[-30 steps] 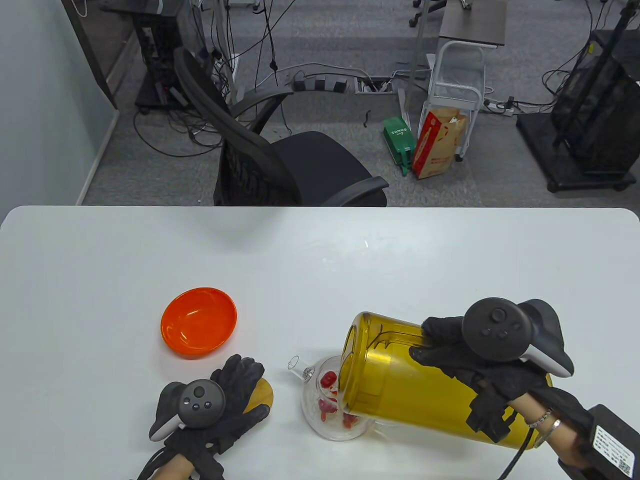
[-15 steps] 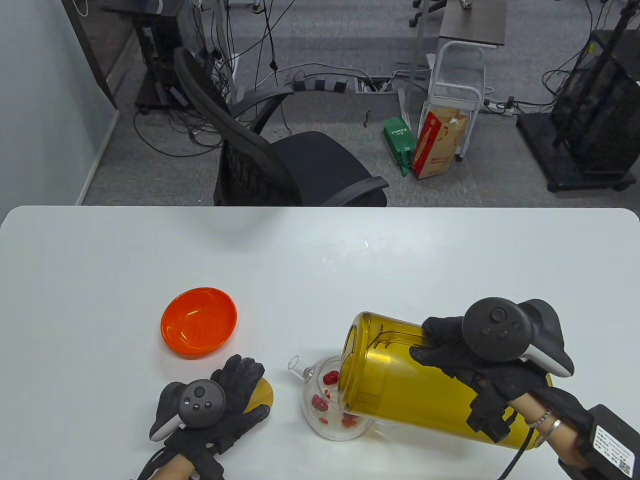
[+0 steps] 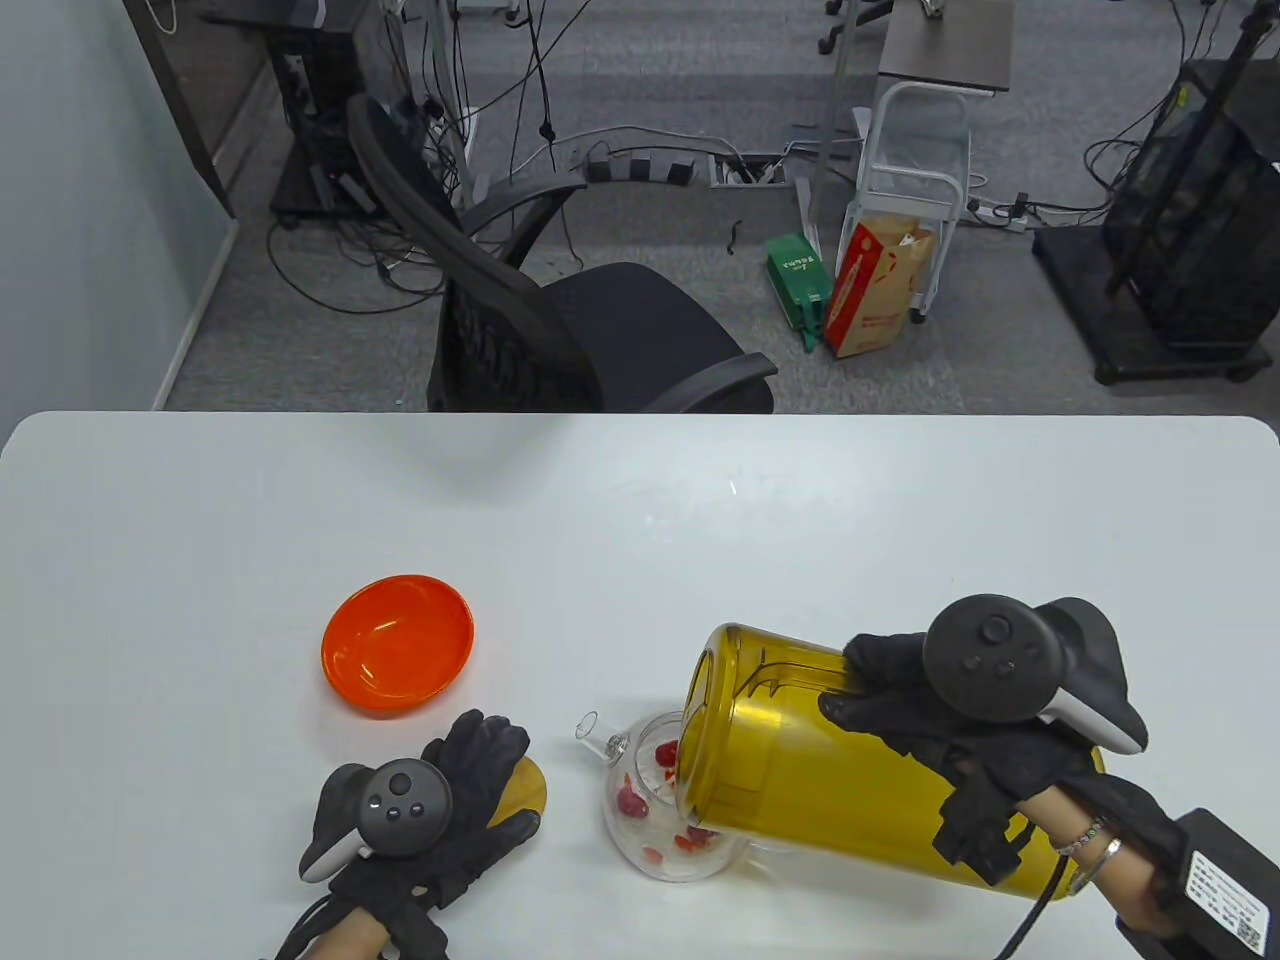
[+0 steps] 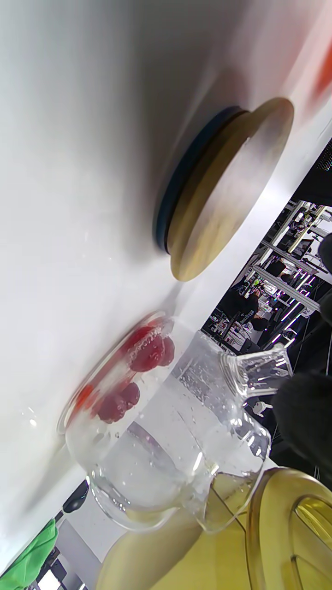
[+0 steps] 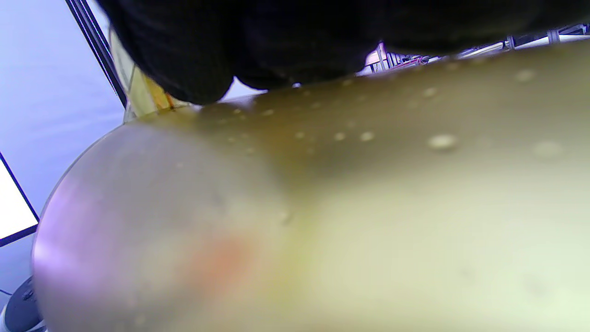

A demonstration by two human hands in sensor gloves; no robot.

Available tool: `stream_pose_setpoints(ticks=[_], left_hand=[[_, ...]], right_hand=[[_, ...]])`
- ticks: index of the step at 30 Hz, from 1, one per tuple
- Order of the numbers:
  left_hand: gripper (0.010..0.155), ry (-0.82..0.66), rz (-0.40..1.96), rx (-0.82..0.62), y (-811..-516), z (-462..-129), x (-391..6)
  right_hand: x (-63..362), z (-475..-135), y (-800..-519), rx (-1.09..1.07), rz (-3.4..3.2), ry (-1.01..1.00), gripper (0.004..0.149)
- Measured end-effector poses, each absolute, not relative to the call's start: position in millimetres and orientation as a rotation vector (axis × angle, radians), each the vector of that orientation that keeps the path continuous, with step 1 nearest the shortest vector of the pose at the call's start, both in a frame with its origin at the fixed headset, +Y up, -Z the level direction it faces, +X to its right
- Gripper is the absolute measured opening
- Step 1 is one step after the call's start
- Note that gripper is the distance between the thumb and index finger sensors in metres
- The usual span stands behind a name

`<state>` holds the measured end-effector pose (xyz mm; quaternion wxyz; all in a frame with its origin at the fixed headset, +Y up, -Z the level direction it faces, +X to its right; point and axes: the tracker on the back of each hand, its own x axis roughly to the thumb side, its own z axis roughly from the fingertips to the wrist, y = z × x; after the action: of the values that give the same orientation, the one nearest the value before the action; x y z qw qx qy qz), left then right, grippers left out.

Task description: Make wolfberry and red date tea

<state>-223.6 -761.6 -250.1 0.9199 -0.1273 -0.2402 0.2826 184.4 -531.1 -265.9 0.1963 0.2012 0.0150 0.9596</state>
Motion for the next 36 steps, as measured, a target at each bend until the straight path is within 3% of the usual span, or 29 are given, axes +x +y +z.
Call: stream_pose_setpoints(ticks=[36], left_hand=[[0.076, -0.494, 0.576, -0.265, -762.5, -250.0, -223.4]], right_hand=[[182.0, -266.5, -529.0, 0.56, 2.7, 0.055, 0.039]])
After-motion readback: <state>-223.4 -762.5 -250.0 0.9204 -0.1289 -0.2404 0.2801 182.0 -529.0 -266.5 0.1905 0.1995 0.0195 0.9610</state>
